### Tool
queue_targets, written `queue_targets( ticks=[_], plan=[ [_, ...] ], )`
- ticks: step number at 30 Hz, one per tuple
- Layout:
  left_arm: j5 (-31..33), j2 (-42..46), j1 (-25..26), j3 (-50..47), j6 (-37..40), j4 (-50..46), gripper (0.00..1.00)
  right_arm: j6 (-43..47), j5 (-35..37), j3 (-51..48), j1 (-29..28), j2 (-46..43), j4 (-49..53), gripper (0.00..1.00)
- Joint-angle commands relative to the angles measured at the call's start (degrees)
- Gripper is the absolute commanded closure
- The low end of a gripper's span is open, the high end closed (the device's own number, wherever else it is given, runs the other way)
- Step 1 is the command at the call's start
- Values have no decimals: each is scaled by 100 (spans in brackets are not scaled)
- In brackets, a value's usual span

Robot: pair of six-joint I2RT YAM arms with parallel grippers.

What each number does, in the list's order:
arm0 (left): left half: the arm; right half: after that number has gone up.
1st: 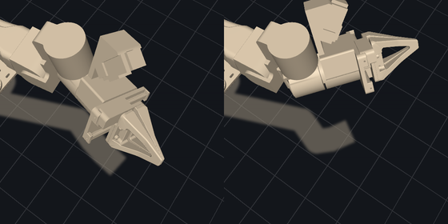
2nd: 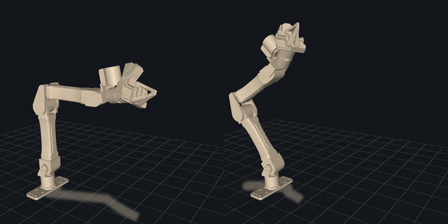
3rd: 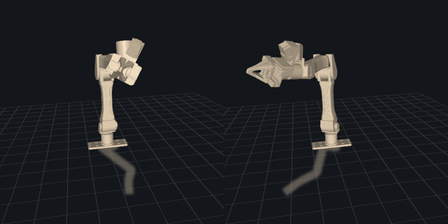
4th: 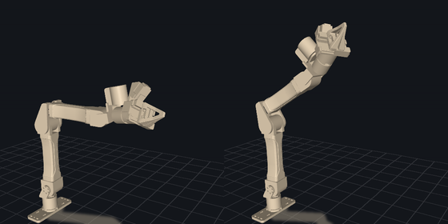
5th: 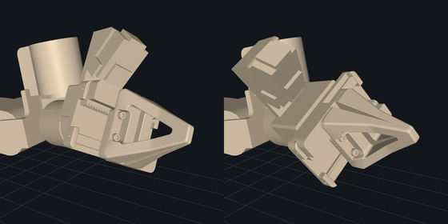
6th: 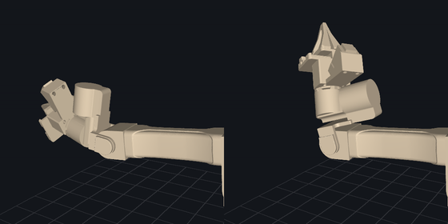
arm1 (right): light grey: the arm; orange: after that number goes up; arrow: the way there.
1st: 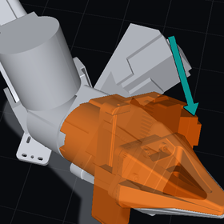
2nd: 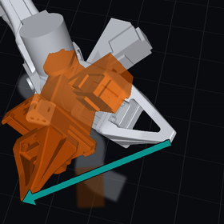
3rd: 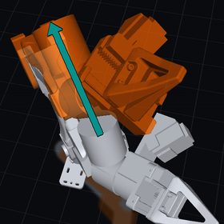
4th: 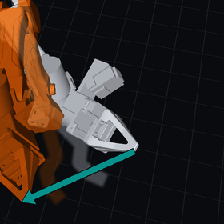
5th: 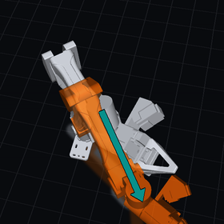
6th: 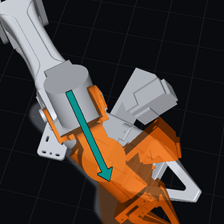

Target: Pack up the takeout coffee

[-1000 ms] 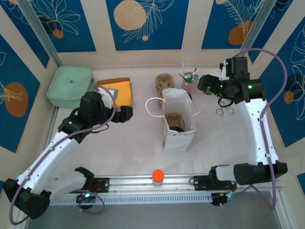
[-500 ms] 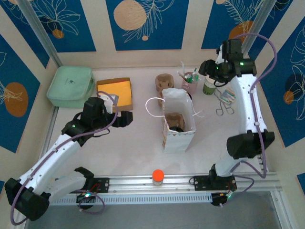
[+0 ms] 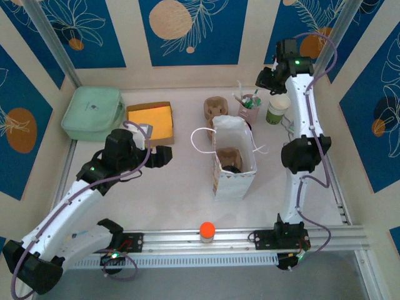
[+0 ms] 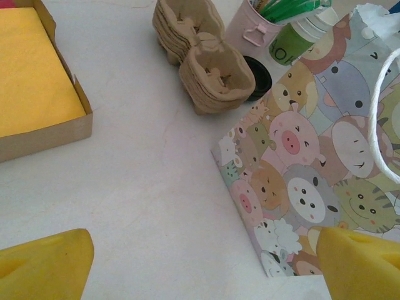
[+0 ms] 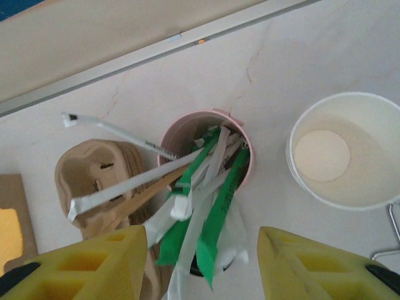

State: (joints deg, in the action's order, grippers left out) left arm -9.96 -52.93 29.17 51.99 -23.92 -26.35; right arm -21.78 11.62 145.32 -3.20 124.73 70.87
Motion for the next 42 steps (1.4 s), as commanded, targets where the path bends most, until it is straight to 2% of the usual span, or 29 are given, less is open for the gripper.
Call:
queue_targets(
  ticks=[1,9,18,23,30,42],
  plan=[
    [90,81,28,-13,19,-134,8,114,148,575,-115,413,466,50],
    [152,-4,28,52,102,-181,8,156,230,656,-270,844,272,51],
    [167,-119,28,127,151,-193,8,186,478,665,-289,1078,77,66],
    [204,-87,28,127,160,-230,8,175,581,671,-285,1107,52,80],
    [245,-71,28,127,177,-270,9,266,851,734,-399,999,4,89],
    [302,-1,28,158,230,-362,9,412,1193,760,-489,702,66,91]
  ],
)
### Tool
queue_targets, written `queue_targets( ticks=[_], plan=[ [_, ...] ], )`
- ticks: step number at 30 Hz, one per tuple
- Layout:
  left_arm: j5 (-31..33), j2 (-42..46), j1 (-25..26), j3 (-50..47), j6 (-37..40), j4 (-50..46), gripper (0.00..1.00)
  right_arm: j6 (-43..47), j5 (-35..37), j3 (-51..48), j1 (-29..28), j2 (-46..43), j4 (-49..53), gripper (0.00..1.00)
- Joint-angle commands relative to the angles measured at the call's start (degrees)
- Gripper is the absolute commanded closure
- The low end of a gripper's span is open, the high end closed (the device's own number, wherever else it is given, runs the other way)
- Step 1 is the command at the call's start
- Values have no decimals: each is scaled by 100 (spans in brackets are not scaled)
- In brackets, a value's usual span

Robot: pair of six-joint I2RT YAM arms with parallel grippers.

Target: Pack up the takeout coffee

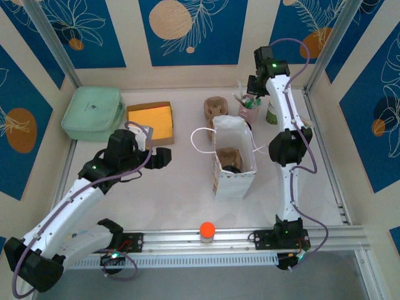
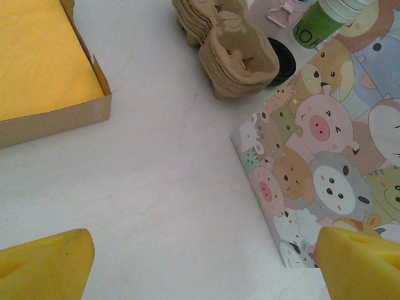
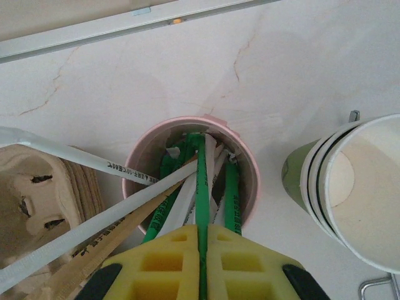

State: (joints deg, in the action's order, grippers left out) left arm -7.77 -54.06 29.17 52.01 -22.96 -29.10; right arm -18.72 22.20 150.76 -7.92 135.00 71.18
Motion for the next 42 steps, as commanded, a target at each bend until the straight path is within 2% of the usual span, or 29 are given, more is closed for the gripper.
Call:
queue_targets(
  ticks=[1,6,11,16,22,31,42],
  plan=[
    [74,110,28,160,142,-91,9,105,154,209,-17,-334,57,91],
    [91,143,28,160,155,-118,8,111,180,203,-24,-376,81,91],
    [109,189,28,159,187,-148,8,130,207,199,-33,-404,89,84],
    [124,202,29,156,202,-177,8,141,228,113,-33,-391,98,82],
    [155,222,28,169,213,-201,8,156,224,85,-8,-386,81,83],
    [153,201,28,213,215,-201,8,198,353,117,-67,-546,78,92],
    [140,218,28,213,248,-214,8,272,566,94,-187,-935,157,93]
  ],
)
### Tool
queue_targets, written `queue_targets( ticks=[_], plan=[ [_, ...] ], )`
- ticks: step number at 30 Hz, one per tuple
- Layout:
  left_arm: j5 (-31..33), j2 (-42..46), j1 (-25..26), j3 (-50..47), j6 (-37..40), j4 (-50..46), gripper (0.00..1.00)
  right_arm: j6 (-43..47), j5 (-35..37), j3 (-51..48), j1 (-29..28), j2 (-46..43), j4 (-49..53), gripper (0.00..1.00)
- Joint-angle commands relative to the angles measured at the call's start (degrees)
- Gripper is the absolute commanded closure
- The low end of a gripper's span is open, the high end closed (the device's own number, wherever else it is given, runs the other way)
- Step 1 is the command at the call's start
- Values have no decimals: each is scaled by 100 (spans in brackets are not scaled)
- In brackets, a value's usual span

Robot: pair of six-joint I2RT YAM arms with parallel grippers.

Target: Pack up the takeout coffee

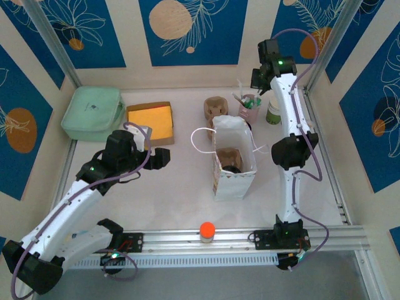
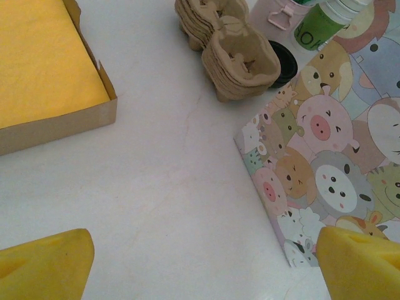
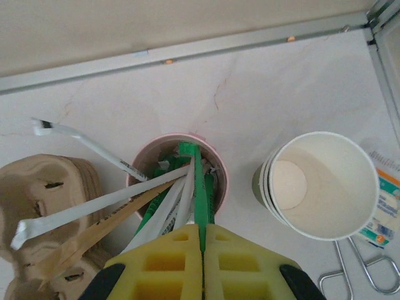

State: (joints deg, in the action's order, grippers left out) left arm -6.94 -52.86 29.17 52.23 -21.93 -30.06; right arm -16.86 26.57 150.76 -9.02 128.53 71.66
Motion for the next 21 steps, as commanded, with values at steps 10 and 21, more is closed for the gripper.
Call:
queue_targets(
  ticks=[10,21],
  plan=[
    [96,188,28,200,215,-158,9,139,206,81,-302,-799,316,93],
    [36,213,28,147,234,-88,9,283,294,-415,-606,-1864,490,93]
  ],
)
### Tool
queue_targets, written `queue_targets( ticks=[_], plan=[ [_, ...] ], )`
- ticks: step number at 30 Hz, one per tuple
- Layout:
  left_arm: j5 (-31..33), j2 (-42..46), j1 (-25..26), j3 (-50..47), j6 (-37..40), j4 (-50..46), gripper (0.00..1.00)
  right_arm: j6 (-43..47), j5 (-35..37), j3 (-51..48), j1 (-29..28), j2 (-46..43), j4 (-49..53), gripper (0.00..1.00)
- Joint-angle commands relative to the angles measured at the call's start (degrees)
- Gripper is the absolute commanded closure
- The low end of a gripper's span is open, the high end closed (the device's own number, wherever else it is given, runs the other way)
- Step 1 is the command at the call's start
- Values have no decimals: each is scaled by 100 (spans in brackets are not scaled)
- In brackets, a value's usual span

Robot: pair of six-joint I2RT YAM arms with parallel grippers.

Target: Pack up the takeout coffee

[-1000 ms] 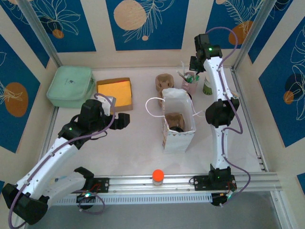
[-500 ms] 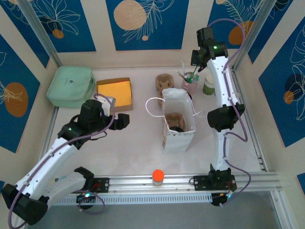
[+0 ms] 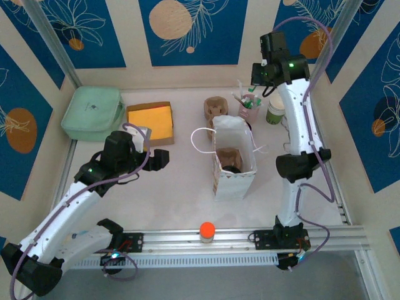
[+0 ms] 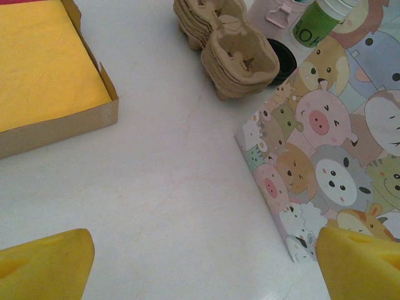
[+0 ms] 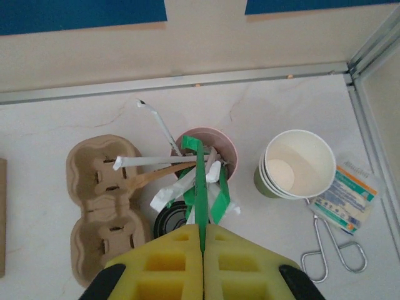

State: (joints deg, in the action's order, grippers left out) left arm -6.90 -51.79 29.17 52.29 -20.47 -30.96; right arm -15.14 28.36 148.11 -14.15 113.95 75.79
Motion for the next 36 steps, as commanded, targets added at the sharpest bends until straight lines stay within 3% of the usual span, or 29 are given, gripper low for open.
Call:
queue_targets(
  ticks=[1,11,23,36],
  plan=[
    [30,95,28,139,89,11,8,129,126,-213,-135,-523,60,93],
    [5,134,28,81,78,44,9,283,52,-671,-567,-1540,132,94],
    [-55,13,28,-17,44,219,9,292,-1492,-2146,-706,-3295,-144,93],
    [-211,-187,28,87,-27,326,10,233,-2078,-3184,-695,-3958,190,93]
  ],
)
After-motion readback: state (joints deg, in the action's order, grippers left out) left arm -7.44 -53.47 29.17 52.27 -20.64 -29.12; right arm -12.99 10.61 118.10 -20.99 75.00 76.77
